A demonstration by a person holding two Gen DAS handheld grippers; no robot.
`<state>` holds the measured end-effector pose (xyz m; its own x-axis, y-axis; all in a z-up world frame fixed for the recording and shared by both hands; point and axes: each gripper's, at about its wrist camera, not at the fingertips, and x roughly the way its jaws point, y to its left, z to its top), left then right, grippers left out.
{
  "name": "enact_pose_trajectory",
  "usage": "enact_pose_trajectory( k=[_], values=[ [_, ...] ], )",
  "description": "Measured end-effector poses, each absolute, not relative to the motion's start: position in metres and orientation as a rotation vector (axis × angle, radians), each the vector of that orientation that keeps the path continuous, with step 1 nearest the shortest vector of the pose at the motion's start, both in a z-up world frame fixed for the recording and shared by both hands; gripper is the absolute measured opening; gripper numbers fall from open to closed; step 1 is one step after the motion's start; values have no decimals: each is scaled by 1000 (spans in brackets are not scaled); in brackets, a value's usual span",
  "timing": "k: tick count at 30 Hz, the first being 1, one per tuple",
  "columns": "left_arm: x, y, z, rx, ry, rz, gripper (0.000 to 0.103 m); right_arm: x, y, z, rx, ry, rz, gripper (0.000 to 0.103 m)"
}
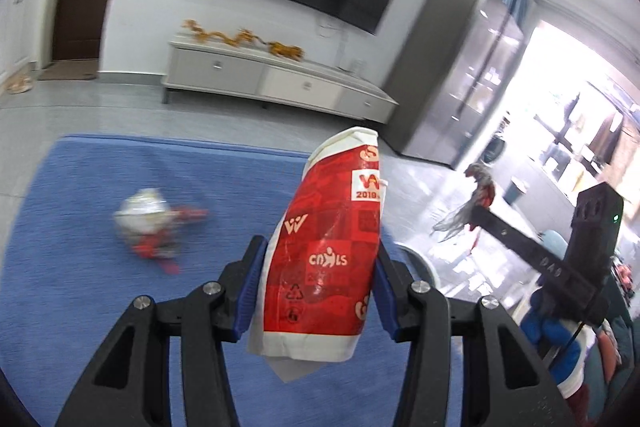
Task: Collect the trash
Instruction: 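Carry package and red wrapper over the bin and open both tools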
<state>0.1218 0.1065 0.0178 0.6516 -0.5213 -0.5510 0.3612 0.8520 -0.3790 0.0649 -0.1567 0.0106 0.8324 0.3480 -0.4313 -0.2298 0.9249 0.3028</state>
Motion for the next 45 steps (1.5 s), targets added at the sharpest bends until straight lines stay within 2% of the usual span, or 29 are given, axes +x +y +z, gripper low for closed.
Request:
enact_pose_trajectory(
  k=[12, 26, 30, 38, 42, 43, 45],
  values=[
    [166, -102, 4, -137, 822, -733, 47, 63, -294, -30, 457, 534, 18, 10],
    [274, -318, -87, 7, 1055, -820, 47, 105, -451, -143, 756, 715, -330, 10],
    [300, -353, -124, 35, 1112, -802, 47, 123, -465, -166, 790, 761, -362, 11],
    [329, -367, -177, -10, 1210, -779, 49, 149, -489, -215, 825, 861, -416, 14],
    [332, -367, -185, -41, 1229, -788, 54, 151, -493, -220, 838, 869, -442, 29],
    [333, -366, -184, -47, 1228, -789, 57, 149, -493, -220, 837, 870, -445, 30],
    [331, -364, -179, -59, 1221, -792, 57, 148, -493, -218, 835, 868, -452, 30]
  ],
)
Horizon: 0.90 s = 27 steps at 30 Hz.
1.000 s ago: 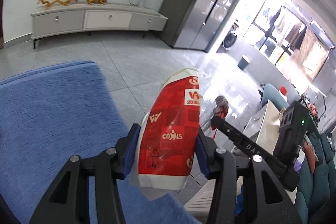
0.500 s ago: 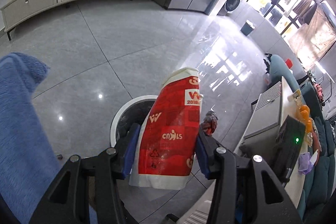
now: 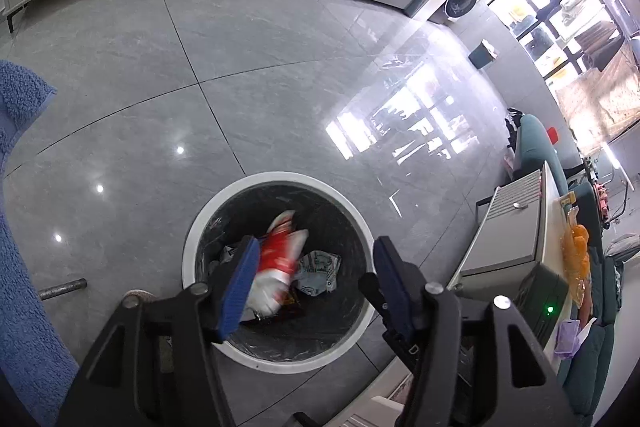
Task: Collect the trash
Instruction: 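Carry package and red wrapper over the bin and open both tools, then move both tools from the bin back to the last trash on the rug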
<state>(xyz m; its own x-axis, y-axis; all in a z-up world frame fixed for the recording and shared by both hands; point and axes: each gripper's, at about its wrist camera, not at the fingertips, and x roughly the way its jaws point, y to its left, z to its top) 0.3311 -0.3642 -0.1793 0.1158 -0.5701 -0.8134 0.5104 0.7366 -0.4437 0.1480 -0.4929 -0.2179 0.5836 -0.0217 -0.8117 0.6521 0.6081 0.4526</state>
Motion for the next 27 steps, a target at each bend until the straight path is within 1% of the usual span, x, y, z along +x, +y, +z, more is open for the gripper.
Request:
enact_pose_trajectory(
  k=[3, 8, 11, 19, 22, 23, 24, 25, 27],
  values=[
    [324, -355, -165, -73, 1197, -789, 57, 140, -492, -207, 837, 847, -469, 30],
    [298, -324, -122, -57, 1095, -743, 57, 125, -478, -177, 823, 773, -470, 30],
    [280, -297, -95, -40, 1023, -694, 57, 119, -466, -154, 803, 725, -449, 34],
    [226, -207, -22, -71, 792, -507, 57, 87, -408, -64, 631, 579, -362, 34],
    [206, -174, 0, -92, 705, -445, 57, 72, -386, -30, 565, 515, -329, 35],
    [196, -159, 10, -104, 664, -427, 57, 68, -379, -21, 547, 497, -319, 41],
    [189, -148, 17, -109, 633, -413, 57, 61, -369, -8, 525, 468, -303, 50],
    [183, -138, 23, -112, 610, -402, 57, 57, -363, 0, 514, 449, -289, 52],
    [171, -118, 34, -120, 584, -388, 57, 48, -349, 17, 489, 412, -257, 53]
  ],
)
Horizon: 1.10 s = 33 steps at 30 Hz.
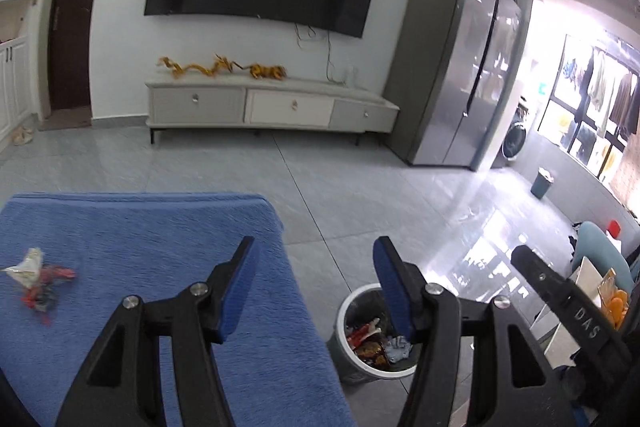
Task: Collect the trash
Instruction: 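Move both tools from the bin back to the last trash on the rug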
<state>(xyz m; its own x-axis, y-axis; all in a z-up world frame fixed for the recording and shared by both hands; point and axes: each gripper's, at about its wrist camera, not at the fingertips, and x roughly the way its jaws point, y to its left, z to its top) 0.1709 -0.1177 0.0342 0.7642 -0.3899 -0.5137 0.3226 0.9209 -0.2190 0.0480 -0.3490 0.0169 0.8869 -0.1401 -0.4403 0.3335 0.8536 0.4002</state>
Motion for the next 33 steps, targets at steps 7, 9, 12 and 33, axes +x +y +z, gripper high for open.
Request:
enact_pose_trajectory(
  k=[7, 9, 12, 33],
  values=[
    [127, -21, 72, -127, 515, -323, 57, 26, -302, 55, 403, 350, -130, 53],
    [118, 17, 79, -134, 502, -286, 57, 21, -290, 61, 386, 341, -98, 53],
    [103, 72, 83, -120, 487, -208, 57, 20, -270, 69, 360, 340, -34, 53],
    [214, 202, -41, -231, 795, -119, 62, 130, -129, 2, 393, 665, 420, 53]
  ],
)
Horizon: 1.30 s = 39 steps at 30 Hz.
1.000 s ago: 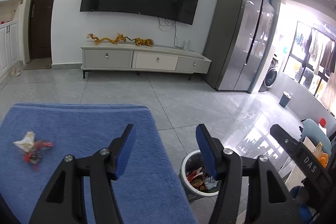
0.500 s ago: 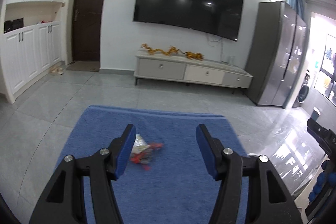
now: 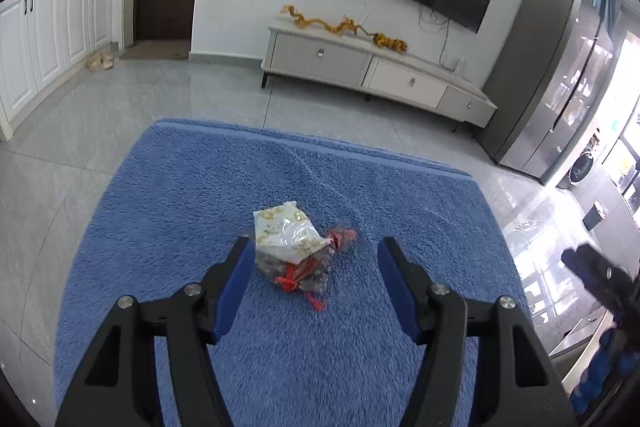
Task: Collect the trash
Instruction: 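Move both tools from the bin back to the last trash on the rug, then grasp the white-gold snack bag with the left tool while the right tool grasps the clear plastic wrapper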
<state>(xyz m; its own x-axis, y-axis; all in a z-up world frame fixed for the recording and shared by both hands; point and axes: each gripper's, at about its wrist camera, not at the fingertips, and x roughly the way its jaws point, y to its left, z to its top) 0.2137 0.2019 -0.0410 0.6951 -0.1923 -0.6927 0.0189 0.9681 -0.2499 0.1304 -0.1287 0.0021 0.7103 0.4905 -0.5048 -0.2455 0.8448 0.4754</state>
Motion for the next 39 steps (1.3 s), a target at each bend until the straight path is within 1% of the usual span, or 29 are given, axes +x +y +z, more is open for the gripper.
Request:
enact_pose_trajectory(
  k=[7, 12, 13, 14, 16, 20, 23, 26, 34, 35, 37, 38, 39],
  values=[
    [289, 188, -84, -226, 986, -38, 62, 171, -96, -27, 377, 760, 468, 53],
    [310, 201, -114, -262, 1060, 4, 61, 184, -79, -44, 367, 810, 506, 53],
    [309, 205, -116, -283, 1059, 1, 60, 188, -74, -48, 369, 822, 518, 53],
    [308, 211, -118, -307, 1058, -2, 56, 192, -69, -52, 373, 834, 531, 53],
    [307, 226, -126, -373, 1057, -14, 38, 198, -58, -57, 378, 856, 550, 53],
    [300, 250, -134, -488, 1039, -42, 31, 215, -41, -71, 431, 910, 602, 53],
    [293, 267, -137, -566, 1012, -71, 27, 225, -26, -81, 450, 949, 631, 53],
    [283, 282, -133, -603, 973, -85, 26, 234, -9, -90, 457, 982, 650, 53],
    [249, 314, -115, -613, 901, -84, 26, 257, 26, -105, 430, 1031, 660, 51],
    [246, 316, -112, -613, 895, -84, 26, 260, 29, -107, 433, 1039, 655, 48],
    [239, 320, -107, -605, 886, -82, 26, 263, 33, -111, 432, 1049, 649, 34],
    [232, 323, -105, -599, 881, -83, 26, 263, 34, -112, 428, 1052, 642, 22],
    [228, 324, -103, -591, 877, -83, 26, 263, 34, -113, 432, 1054, 641, 16]
  ],
)
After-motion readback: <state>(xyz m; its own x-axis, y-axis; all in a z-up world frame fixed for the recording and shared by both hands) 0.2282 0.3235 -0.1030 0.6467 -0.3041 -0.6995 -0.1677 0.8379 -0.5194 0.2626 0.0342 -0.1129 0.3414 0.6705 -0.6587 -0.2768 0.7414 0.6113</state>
